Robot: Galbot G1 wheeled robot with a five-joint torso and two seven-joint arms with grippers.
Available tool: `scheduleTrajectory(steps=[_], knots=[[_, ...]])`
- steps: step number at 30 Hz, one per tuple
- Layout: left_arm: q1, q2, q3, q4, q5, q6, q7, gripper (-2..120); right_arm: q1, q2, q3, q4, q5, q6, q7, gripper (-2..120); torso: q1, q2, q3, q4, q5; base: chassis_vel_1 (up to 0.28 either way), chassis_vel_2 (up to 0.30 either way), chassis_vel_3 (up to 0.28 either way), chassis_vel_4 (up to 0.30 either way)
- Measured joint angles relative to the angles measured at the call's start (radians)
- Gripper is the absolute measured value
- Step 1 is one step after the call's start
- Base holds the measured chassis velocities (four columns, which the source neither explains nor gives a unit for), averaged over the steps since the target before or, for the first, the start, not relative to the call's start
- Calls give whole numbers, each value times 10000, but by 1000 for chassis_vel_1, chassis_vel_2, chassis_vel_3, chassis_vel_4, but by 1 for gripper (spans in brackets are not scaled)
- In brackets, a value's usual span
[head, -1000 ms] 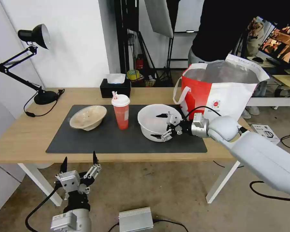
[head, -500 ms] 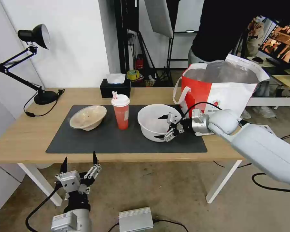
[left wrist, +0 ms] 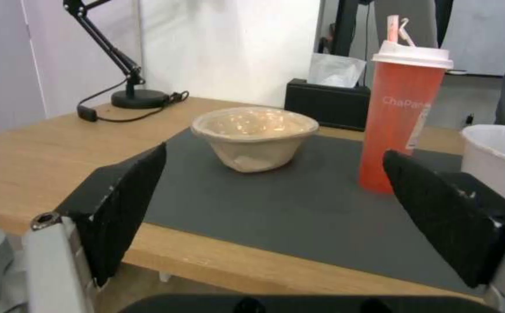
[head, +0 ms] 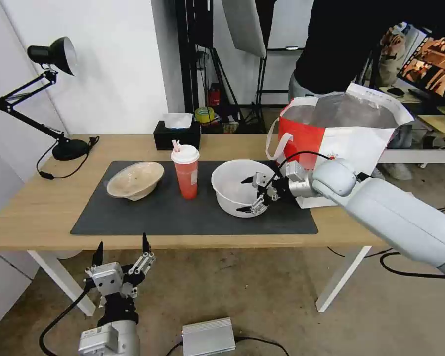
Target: Pick up the trash from the table and place it into the takeout bag.
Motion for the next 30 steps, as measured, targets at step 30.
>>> scheduleTrajectory(steps=[30], knots=[[-36,-72,6,29,-2,23,-29,100,107,24,-275,113,-197,-8,-274,100,1,-2,2,2,1,0,0,0,0]])
